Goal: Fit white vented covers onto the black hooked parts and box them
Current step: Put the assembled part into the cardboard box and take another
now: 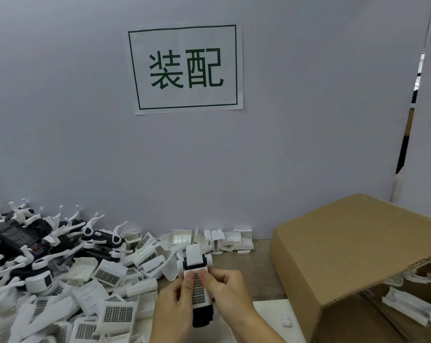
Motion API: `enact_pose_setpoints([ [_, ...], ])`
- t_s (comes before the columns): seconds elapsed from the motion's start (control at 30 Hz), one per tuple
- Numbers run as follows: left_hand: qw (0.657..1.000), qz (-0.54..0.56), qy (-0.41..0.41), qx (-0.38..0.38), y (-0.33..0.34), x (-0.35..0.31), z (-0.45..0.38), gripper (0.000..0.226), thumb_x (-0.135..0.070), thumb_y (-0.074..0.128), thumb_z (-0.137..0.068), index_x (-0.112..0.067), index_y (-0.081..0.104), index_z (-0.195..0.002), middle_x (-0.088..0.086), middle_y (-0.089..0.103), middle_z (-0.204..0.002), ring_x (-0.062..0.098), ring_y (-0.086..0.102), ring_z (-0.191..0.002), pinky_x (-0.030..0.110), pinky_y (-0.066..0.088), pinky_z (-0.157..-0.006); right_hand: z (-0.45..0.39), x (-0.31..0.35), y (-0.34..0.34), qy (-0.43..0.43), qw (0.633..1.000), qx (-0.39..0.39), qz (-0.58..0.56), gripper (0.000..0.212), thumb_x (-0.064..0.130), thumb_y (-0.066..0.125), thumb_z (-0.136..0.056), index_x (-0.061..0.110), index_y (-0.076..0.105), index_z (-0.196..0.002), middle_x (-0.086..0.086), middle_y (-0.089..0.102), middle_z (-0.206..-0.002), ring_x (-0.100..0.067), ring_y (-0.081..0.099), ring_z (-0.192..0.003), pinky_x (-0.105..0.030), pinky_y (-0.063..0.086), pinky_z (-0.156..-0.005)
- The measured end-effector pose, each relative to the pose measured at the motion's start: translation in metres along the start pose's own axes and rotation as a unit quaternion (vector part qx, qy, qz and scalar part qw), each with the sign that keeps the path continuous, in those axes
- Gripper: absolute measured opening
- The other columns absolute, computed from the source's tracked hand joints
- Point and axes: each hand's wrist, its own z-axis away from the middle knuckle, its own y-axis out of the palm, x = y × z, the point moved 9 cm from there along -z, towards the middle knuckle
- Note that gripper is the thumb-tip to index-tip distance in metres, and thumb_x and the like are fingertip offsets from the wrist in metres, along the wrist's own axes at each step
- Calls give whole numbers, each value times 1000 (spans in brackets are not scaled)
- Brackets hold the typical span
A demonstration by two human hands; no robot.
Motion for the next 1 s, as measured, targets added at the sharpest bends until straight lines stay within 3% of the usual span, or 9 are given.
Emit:
enact_pose_setpoints([
  [0.13,989,121,-81,40,10,7,3,18,-16,58,-99,-13,74,-92,5,78,-79,11,74,-72,19,52,-61,-1,-3,0,14,1000,-19,-8,28,29,62,-97,12,80,-85,-9,78,-84,-20,75,-79,-27,58,-67],
  [0.33,997,64,-38,22,6,6,1,17,-1,57,-98,-4,65,-112,12,75,-93,23,72,-89,29,54,-76,-3,-3,-2,4,1000,-10,23,27,35,62,-96,14,78,-95,-2,79,-88,-15,75,-86,-26,59,-74],
  [0.5,997,75,-32,-9,2,10,-4,16,0,57,-98,-8,67,-108,5,76,-90,17,71,-84,25,51,-69,0,5,-4,-5,1000,-14,0,35,33,53,-102,13,79,-90,-2,78,-87,-15,75,-85,-20,55,-65],
  [0.57,991,118,-50,-46,-8,16,-7,17,-2,55,-99,-10,69,-103,3,75,-88,15,68,-80,23,50,-62,-1,5,-14,-4,998,-56,7,38,31,47,-104,15,78,-89,2,78,-87,-14,72,-88,-22,52,-66],
  [0.67,958,248,-118,-83,-16,32,-13,26,-5,46,-104,5,64,-119,9,71,-89,23,63,-80,35,51,-74,-4,1,-36,-5,992,-127,11,32,21,49,-103,15,77,-90,4,77,-85,-14,69,-90,-23,44,-70],
  [0.73,900,384,-184,-90,-13,41,-10,34,-10,37,-108,10,54,-130,21,66,-104,31,61,-83,46,50,-82,-6,-1,-46,-2,988,-151,-6,32,15,49,-101,12,77,-87,1,77,-82,-16,68,-87,-24,43,-69],
  [0.83,823,523,-220,-20,-4,32,-3,40,-29,38,-105,1,64,-115,22,71,-93,36,70,-75,51,59,-70,-8,-5,-52,1,986,-167,-26,31,14,50,-99,12,77,-85,-2,77,-81,-17,67,-82,-26,41,-69],
  [0.9,811,546,-212,4,-4,23,0,40,-40,53,-97,-4,69,-100,16,70,-79,31,69,-62,46,60,-59,-10,-8,-52,2,986,-165,-29,30,14,50,-99,12,77,-85,-3,77,-80,-17,66,-80,-27,41,-68],
  [1.0,826,526,-204,-2,-3,20,3,19,-31,74,-73,-12,74,-76,8,59,-69,18,56,-52,38,57,-59,-14,-15,-50,20,989,-148,-3,28,11,49,-99,13,75,-89,-3,77,-82,-17,63,-77,-27,41,-65],
])
